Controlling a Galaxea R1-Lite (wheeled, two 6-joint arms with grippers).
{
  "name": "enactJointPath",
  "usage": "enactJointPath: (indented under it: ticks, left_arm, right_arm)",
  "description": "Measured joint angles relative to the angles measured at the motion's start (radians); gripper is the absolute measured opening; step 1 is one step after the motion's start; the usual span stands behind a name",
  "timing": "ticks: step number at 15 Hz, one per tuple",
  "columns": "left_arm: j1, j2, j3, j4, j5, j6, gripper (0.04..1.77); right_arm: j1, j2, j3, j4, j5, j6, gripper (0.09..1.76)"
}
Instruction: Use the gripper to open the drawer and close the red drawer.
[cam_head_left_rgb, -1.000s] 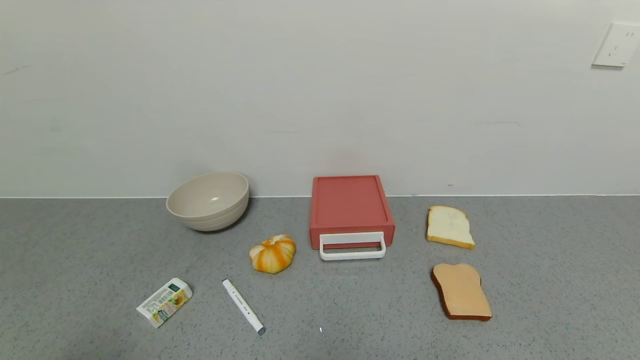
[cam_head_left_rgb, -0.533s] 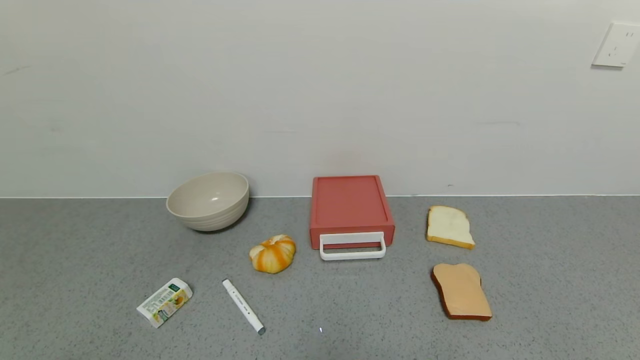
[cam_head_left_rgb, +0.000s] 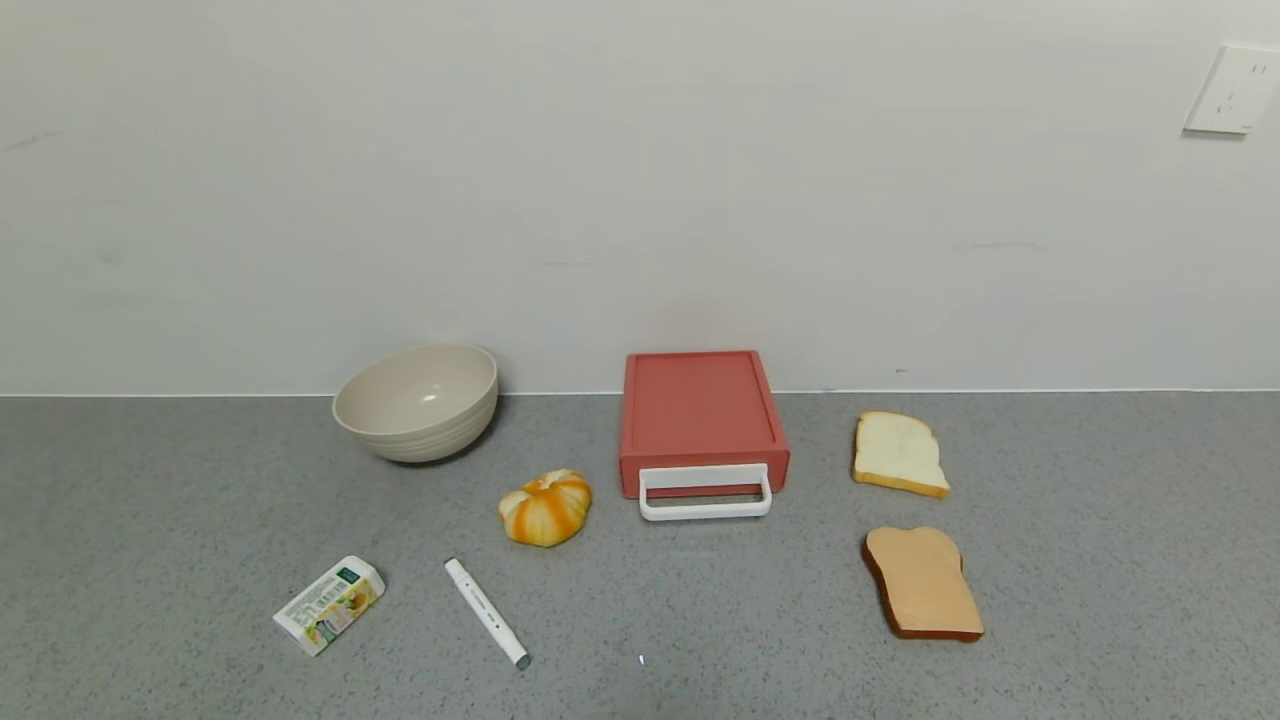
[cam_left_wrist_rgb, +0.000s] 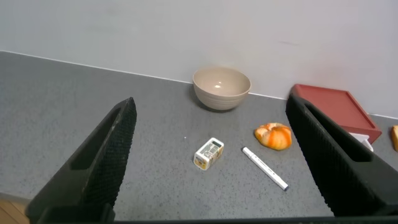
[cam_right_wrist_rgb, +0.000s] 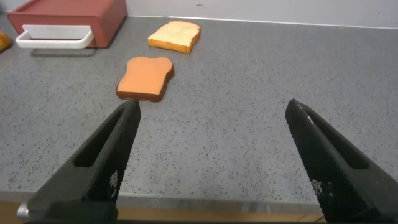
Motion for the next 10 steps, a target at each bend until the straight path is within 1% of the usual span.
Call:
enactJointPath:
  ticks: [3,6,7,9,10]
  left_arm:
    - [0.034,0.003,-0.003,0.0,-0.011,0.002,1.73]
    - [0.051,-0.001,0.03,-0.001,-0.006,-0.006,1.73]
    - [0.072,-0.003,0.036,-0.001,-0.011,-0.003,1.73]
    - [0.108,-0.006,0.035,-0.005,-0.049,-0.004,1.73]
    - [0.115,-0.016,0.041,-0.005,-0.084,-0.003,1.73]
  right_arm:
    - [0.0,0.0,0.0,0.0,0.0,0.0,1.71]
    - [0.0,0.0,0.0,0.0,0.0,0.0,1.71]
    - [0.0,0.0,0.0,0.0,0.0,-0.001,1.71]
    - [0.0,0.0,0.0,0.0,0.0,-0.004,1.71]
    - [0.0,0.0,0.0,0.0,0.0,-0.004,1.71]
